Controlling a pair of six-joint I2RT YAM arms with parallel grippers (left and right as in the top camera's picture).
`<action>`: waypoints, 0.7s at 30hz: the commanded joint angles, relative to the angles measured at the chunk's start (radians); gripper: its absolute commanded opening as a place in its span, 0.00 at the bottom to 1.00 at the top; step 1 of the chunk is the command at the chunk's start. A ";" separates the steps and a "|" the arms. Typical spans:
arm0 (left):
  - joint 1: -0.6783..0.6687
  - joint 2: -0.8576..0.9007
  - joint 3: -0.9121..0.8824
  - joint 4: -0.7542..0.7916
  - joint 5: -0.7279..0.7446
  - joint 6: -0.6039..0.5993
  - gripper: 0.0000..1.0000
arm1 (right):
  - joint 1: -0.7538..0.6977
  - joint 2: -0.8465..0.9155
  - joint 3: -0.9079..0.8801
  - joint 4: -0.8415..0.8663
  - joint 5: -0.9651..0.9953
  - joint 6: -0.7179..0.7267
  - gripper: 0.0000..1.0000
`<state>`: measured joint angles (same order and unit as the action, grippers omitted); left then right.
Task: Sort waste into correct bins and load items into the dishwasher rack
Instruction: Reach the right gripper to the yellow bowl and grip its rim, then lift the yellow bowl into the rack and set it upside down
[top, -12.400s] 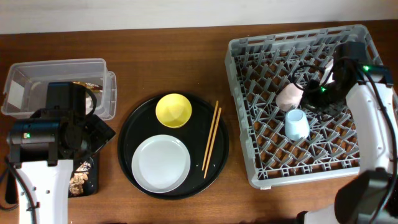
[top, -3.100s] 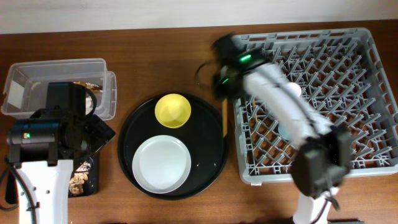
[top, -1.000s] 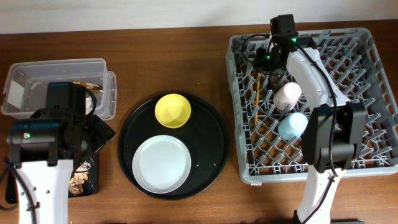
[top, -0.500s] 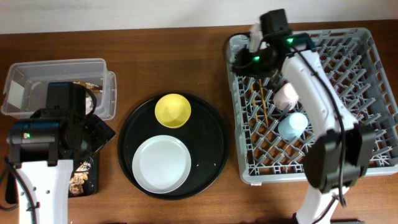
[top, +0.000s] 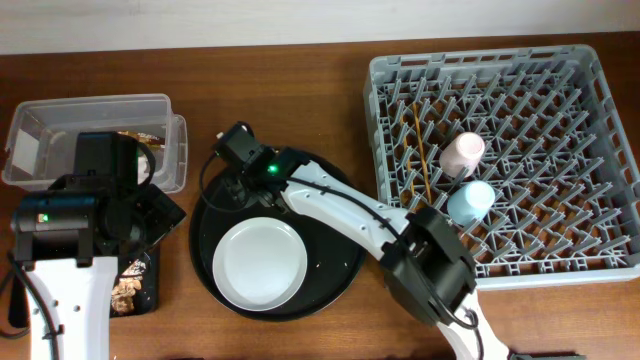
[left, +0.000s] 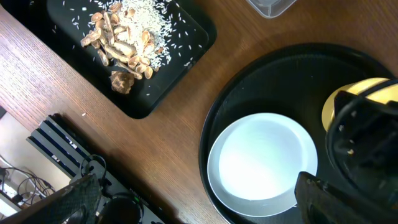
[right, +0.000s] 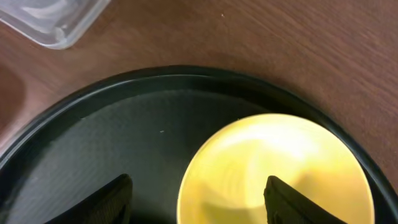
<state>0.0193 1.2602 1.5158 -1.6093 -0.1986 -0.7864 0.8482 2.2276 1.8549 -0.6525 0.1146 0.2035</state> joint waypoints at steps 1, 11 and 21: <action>0.003 -0.009 0.006 -0.001 -0.003 0.002 0.99 | -0.003 0.048 0.000 0.014 -0.028 -0.001 0.63; 0.003 -0.009 0.006 -0.001 -0.003 0.002 0.99 | 0.008 0.096 0.000 -0.032 -0.029 0.031 0.34; 0.003 -0.009 0.006 -0.001 -0.003 0.002 0.99 | 0.004 0.056 0.120 -0.151 -0.032 0.053 0.04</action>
<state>0.0193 1.2602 1.5158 -1.6093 -0.1986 -0.7864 0.8574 2.3112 1.8889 -0.7479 0.0937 0.2367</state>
